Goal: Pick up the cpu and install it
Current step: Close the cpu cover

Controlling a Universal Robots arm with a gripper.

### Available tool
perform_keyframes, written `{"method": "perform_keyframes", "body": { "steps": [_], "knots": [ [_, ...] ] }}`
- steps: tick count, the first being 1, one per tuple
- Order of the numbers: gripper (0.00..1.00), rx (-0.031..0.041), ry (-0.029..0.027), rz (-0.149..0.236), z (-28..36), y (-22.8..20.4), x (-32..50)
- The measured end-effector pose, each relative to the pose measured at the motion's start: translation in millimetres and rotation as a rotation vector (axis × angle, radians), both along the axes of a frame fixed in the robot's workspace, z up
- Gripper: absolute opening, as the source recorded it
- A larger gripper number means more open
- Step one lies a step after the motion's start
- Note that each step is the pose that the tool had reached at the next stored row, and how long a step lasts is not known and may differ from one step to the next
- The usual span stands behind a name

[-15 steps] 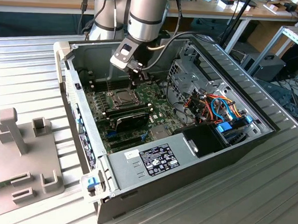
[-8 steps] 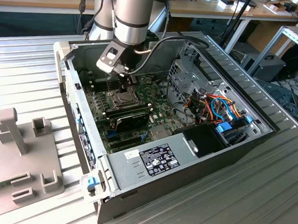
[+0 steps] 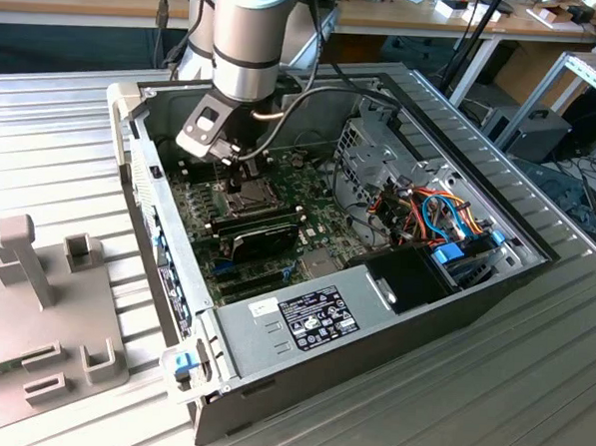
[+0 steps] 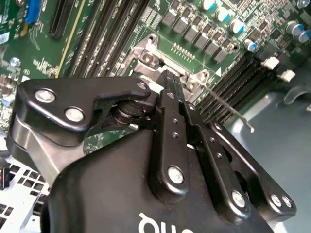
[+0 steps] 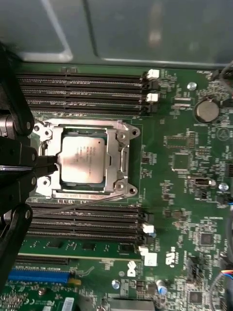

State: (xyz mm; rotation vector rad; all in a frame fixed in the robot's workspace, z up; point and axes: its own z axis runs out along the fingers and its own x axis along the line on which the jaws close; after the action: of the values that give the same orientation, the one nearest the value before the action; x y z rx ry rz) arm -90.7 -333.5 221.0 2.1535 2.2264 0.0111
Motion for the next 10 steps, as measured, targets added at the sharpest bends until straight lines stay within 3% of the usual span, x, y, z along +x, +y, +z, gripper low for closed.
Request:
{"method": "perform_keyframes", "body": {
  "steps": [6, 10],
  "knots": [
    [0.11, -0.0004, 0.0001, 0.0, -1.1, 0.0, -1.1],
    [0.11, -0.0004, 0.0042, 0.0, -1.3, 0.0, -1.1]
  ]
}}
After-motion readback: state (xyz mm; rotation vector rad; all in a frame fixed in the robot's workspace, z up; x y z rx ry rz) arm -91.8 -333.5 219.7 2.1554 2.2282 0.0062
